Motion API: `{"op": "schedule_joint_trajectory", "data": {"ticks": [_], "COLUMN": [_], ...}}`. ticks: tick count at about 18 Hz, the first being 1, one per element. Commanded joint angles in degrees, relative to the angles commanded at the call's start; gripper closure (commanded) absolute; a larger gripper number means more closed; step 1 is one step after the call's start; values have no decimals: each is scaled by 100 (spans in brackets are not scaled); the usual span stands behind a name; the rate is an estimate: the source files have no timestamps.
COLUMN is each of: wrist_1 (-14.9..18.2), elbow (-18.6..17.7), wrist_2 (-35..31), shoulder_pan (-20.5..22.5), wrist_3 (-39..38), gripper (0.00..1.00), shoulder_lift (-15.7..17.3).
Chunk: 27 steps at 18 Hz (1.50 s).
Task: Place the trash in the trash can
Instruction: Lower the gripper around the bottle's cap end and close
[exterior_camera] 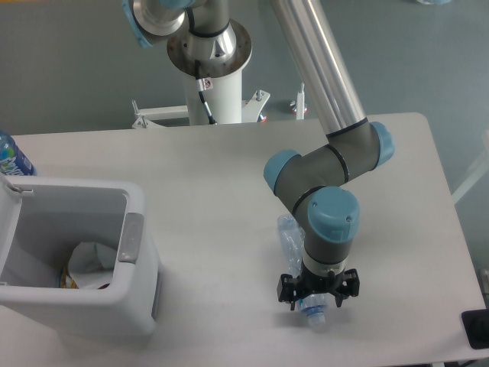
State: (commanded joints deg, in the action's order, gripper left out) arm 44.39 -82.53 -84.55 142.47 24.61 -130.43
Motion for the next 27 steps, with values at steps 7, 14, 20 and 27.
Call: {"op": "schedule_joint_trajectory", "data": {"ticks": [7, 14, 20, 27], "wrist_1": [-35, -79, -79, -79], "elbow": [9, 0, -9, -9], "wrist_2": [-229, -229, -325, -352], "shoulder_pan": [-62, -70, -70, -97], "wrist_3": [-9, -9, -9, -9], "gripper": [2, 26, 31, 38], "shoulder_lift": [-97, -88, -70, -70]}}
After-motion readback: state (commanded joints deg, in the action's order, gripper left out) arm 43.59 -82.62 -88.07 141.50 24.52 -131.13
